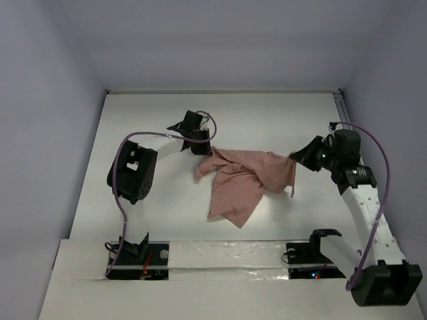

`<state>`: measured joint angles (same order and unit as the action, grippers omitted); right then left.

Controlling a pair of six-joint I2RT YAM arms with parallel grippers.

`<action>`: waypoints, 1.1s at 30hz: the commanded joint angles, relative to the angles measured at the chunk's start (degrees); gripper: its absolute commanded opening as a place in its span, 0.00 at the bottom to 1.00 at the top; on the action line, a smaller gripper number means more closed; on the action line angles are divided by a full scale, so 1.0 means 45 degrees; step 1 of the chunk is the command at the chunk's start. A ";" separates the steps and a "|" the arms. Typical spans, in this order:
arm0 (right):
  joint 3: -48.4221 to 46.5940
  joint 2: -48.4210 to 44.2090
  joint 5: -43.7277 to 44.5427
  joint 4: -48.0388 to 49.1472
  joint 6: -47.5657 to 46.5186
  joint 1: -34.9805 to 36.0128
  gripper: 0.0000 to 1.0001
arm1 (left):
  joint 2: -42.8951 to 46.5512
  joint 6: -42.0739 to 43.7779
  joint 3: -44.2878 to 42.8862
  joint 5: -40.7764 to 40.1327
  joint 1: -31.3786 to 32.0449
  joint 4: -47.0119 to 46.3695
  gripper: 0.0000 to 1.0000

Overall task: Fold and stack the t-shirts
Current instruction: Flatten the tshirt out

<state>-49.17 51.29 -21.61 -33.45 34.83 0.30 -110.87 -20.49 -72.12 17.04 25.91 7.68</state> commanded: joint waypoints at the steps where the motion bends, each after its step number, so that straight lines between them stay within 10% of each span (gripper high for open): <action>1: -0.1666 0.1586 -0.1055 0.3853 0.0930 -0.0027 0.00 | 0.1511 -0.0211 -0.2910 -0.1538 -0.0407 0.0166 0.00; 8: -1.2224 0.7269 -0.1000 0.5599 0.1206 -0.0027 0.00 | -0.0397 -0.0289 -1.6373 -0.4526 -0.1498 0.2823 0.00; 14: -2.0104 1.0185 -0.1759 0.3218 0.1538 -0.0027 0.00 | 0.2637 -0.1872 -1.3653 -0.4470 -0.3528 -0.0840 0.00; 19: -1.3287 0.6773 -0.2269 0.5028 0.1928 -0.0027 0.00 | 0.3912 -0.0293 -1.1734 -0.4743 -0.3824 -0.0301 0.00; 24: -0.5988 0.4349 -0.2503 0.5461 0.1928 -0.0027 0.00 | 0.6704 0.0764 -0.4006 -0.4686 -0.3941 -0.2132 0.00; 33: 0.1038 0.2919 -0.1394 0.4368 0.0601 -0.0027 0.00 | 0.9266 0.0159 0.6391 -0.4392 -0.3942 -0.3348 0.09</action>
<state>-49.01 66.78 -30.89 -13.52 40.80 0.45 -76.58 -19.42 -49.19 -2.09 8.56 -2.68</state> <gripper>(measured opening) 0.022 0.057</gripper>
